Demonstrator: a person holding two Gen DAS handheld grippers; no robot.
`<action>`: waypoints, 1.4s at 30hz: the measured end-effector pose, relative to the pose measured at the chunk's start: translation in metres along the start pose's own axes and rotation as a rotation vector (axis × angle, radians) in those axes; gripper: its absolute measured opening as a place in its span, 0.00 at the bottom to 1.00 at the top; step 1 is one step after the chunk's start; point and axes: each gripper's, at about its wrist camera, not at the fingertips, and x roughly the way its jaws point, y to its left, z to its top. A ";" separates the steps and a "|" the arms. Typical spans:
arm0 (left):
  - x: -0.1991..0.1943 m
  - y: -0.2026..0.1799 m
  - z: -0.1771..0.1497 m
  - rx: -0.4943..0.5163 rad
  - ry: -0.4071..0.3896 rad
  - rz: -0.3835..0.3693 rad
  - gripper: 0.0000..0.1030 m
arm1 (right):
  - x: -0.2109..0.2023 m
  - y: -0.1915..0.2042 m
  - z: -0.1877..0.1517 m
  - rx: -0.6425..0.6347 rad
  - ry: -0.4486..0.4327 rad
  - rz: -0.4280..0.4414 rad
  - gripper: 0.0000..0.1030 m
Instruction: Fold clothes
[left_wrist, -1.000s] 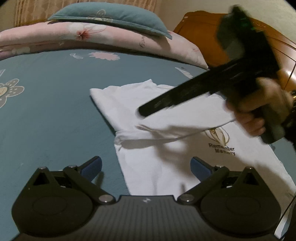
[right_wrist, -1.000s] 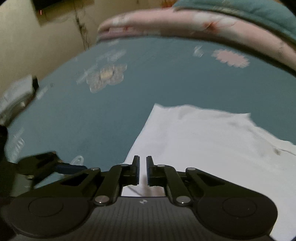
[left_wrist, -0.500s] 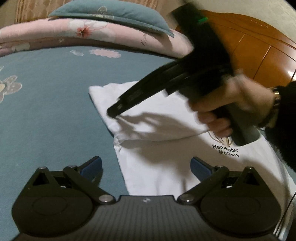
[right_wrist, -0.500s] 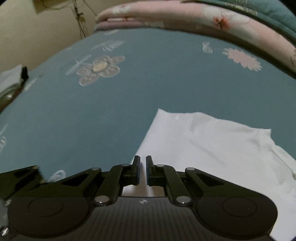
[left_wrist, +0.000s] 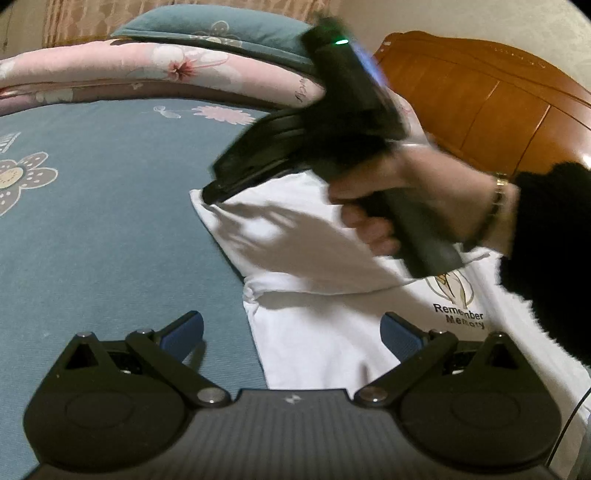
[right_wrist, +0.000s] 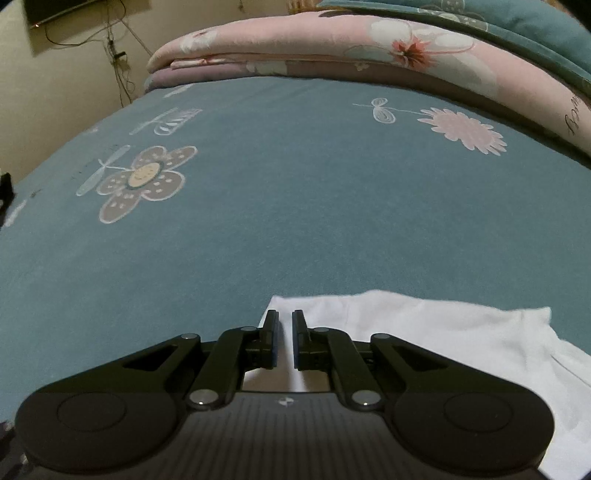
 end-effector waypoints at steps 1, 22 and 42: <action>0.000 0.000 -0.001 -0.001 0.005 0.003 0.98 | -0.010 0.001 -0.004 -0.017 0.007 0.022 0.09; 0.002 0.003 -0.004 0.025 0.007 -0.001 0.98 | -0.076 0.004 -0.056 -0.024 0.084 0.241 0.20; 0.009 -0.012 0.001 0.048 0.004 -0.010 0.98 | -0.072 -0.050 -0.073 0.236 0.095 0.218 0.27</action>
